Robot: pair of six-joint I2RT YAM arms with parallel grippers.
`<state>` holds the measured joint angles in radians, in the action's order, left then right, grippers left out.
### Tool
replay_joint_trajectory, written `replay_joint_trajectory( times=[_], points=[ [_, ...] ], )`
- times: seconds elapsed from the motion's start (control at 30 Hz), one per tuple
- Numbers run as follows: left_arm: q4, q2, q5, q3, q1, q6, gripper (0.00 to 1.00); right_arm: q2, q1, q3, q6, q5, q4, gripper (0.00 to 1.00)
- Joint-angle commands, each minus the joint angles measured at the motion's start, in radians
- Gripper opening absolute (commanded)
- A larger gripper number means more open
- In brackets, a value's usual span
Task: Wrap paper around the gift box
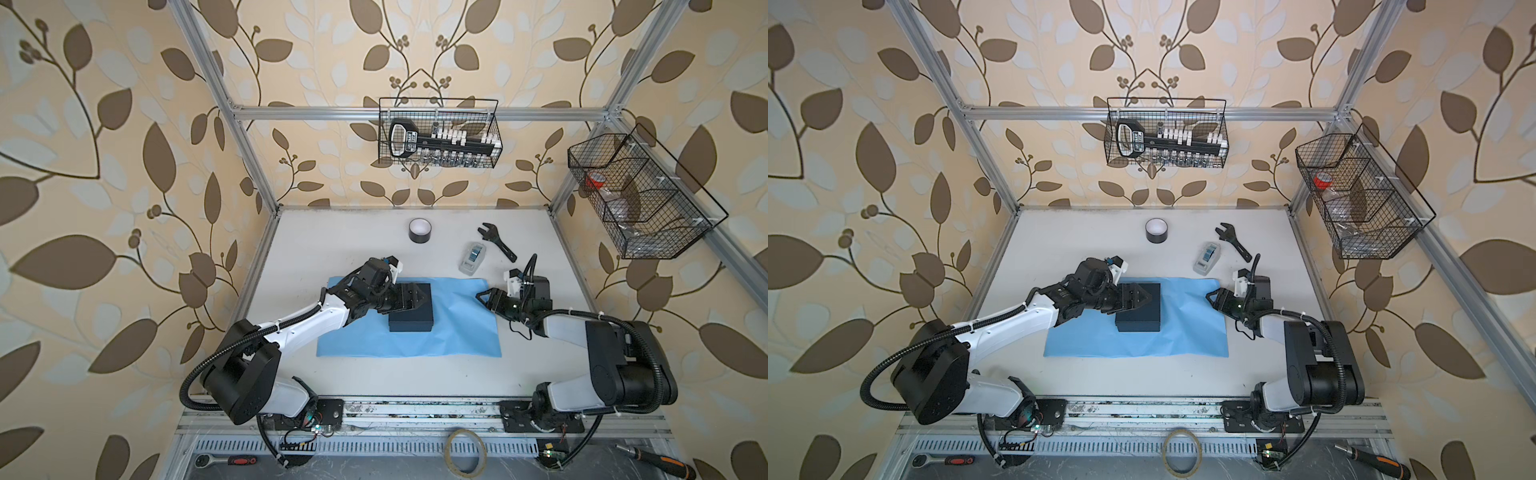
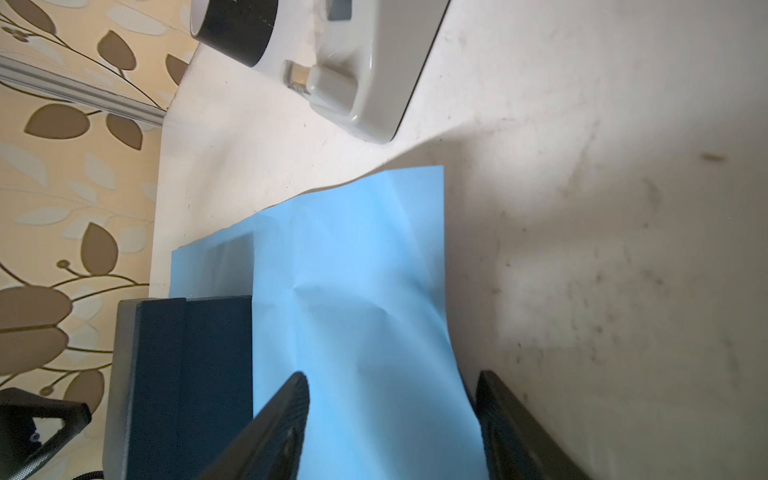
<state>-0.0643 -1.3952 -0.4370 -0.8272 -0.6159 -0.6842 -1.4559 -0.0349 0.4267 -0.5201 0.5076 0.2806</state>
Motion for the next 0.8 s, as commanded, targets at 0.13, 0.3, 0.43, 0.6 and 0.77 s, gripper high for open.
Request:
replay_joint_trajectory(
  times=[0.13,0.3,0.43,0.6,0.77],
  points=[
    [-0.008,0.034,0.008,-0.024,-0.003,0.022,0.88,0.051,-0.014,-0.103,-0.035,0.033,0.05,0.64],
    [-0.009,0.033,0.007,-0.021,-0.002,0.021,0.88,0.112,-0.023,-0.157,-0.069,0.057,0.073,0.64],
    [-0.008,0.036,0.011,-0.013,-0.003,0.018,0.88,0.156,-0.023,-0.18,-0.078,0.061,0.058,0.63],
    [-0.016,0.039,0.01,-0.02,-0.002,0.019,0.88,0.2,-0.023,-0.205,-0.094,0.102,0.061,0.5],
    [-0.036,0.058,0.024,-0.024,-0.003,0.026,0.88,0.316,-0.023,-0.236,-0.103,0.114,0.027,0.35]
  ],
)
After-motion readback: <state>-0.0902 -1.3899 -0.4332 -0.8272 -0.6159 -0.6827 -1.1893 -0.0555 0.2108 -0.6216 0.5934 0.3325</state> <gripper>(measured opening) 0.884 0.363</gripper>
